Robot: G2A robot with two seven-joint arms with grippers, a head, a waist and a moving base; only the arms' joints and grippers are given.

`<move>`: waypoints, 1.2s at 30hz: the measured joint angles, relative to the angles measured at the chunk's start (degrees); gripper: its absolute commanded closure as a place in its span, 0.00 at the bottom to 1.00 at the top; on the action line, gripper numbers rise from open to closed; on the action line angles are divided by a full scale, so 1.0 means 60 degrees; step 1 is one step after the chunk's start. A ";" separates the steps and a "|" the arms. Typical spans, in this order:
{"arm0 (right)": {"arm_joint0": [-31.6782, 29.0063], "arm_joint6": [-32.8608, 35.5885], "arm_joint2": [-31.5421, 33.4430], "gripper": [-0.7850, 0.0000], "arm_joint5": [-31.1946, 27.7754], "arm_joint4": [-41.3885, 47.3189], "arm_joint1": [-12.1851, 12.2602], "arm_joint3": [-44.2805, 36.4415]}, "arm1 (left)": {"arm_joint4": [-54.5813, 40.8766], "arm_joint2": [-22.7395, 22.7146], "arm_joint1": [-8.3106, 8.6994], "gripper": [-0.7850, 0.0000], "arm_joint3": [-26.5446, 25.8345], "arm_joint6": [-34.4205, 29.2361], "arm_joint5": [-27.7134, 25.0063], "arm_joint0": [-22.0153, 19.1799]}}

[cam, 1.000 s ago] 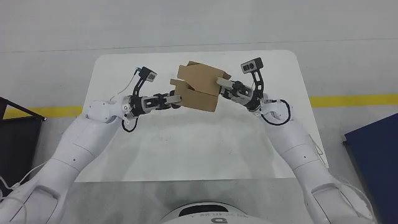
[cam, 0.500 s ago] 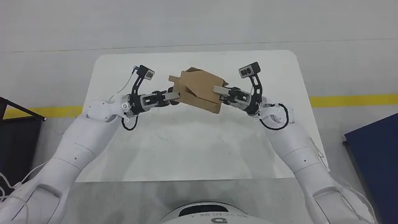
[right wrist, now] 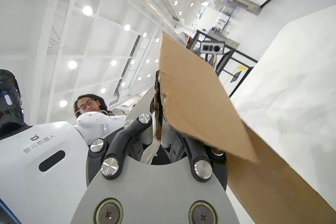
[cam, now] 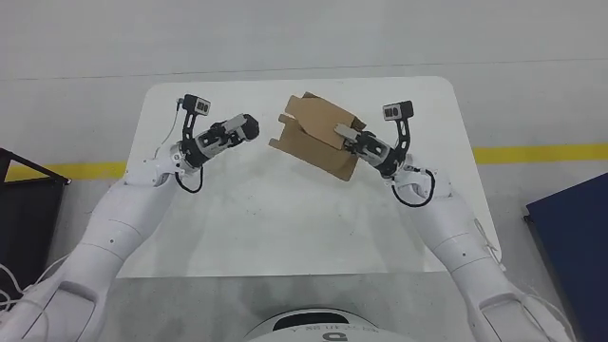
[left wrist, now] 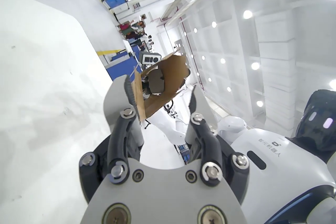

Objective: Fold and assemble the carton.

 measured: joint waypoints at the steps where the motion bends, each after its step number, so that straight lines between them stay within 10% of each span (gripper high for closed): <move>1: -0.0001 -0.0155 0.0007 1.00 -0.0003 0.0002 0.0000 0.0006 | 0.0078 -0.0051 0.0006 0.00 -0.0041 0.0050 0.0005 0.0050; 36: -0.0877 -0.0256 -0.0541 1.00 0.0580 -0.0681 0.0017 -0.1323 | 0.3991 0.1303 -0.1020 0.00 -0.0559 0.2072 0.1041 -0.0496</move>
